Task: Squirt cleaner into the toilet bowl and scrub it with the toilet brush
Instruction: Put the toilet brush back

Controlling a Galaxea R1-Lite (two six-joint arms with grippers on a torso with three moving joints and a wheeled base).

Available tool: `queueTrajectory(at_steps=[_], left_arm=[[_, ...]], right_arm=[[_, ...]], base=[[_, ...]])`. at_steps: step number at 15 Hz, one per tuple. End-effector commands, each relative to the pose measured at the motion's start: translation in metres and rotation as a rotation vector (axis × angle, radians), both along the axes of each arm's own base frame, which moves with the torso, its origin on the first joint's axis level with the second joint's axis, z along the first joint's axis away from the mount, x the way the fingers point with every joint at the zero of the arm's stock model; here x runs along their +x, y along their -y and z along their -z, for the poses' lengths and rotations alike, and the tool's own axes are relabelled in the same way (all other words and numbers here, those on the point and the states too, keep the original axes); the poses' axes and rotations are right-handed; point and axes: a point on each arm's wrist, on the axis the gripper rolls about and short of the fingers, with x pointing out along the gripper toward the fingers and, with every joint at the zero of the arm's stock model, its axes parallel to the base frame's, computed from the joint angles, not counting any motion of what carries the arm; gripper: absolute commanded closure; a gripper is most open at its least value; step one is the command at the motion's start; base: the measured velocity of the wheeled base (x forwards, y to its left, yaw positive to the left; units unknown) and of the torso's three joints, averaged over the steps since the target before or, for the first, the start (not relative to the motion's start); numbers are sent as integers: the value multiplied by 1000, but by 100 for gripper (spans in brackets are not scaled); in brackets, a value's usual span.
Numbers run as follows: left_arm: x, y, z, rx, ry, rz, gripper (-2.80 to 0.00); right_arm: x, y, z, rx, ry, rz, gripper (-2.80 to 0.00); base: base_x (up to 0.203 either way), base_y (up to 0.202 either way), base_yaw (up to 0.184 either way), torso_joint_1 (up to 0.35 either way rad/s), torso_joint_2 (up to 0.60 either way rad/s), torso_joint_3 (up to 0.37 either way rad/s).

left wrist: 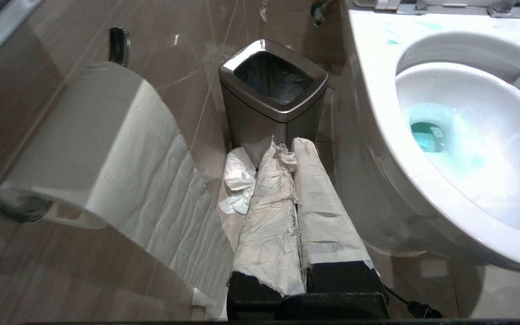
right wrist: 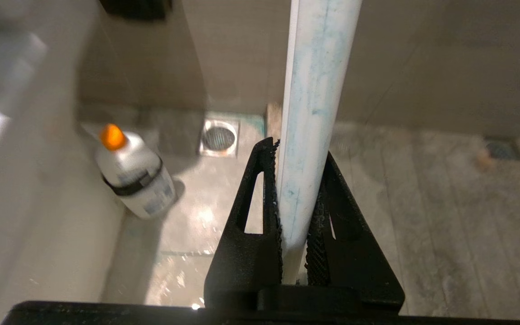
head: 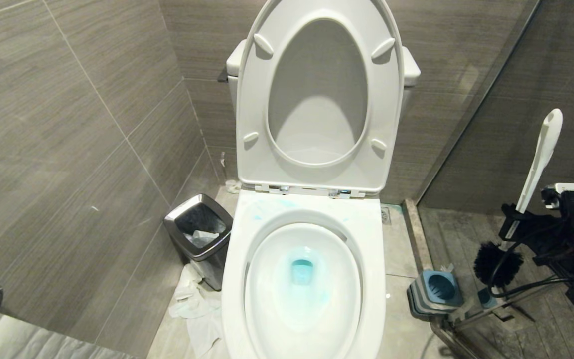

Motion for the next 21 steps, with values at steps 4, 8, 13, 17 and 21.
queueTrajectory(at_steps=[4,8,13,17,21], left_arm=[[1,0,2,1,-8,-1,0],[1,0,2,1,-8,-1,0],[1,0,2,1,-8,-1,0],[1,0,2,1,-8,-1,0],[1,0,2,0,-9,-1,0]], right_arm=[[30,13,37,-31,-47,-68,0],[41,4,44,-89,-49,-160,0],[44,-6,49,-115,-64,-189,0],[49,1,56,-114,-66,-177,0],[65,6,59,-123,-28,-172,0]], base=[[0,0,0,1,2,-173],[0,0,0,0,5,-195],[0,0,0,-2,1,-144],[0,0,0,5,4,-117],[0,0,0,0,2,-164]])
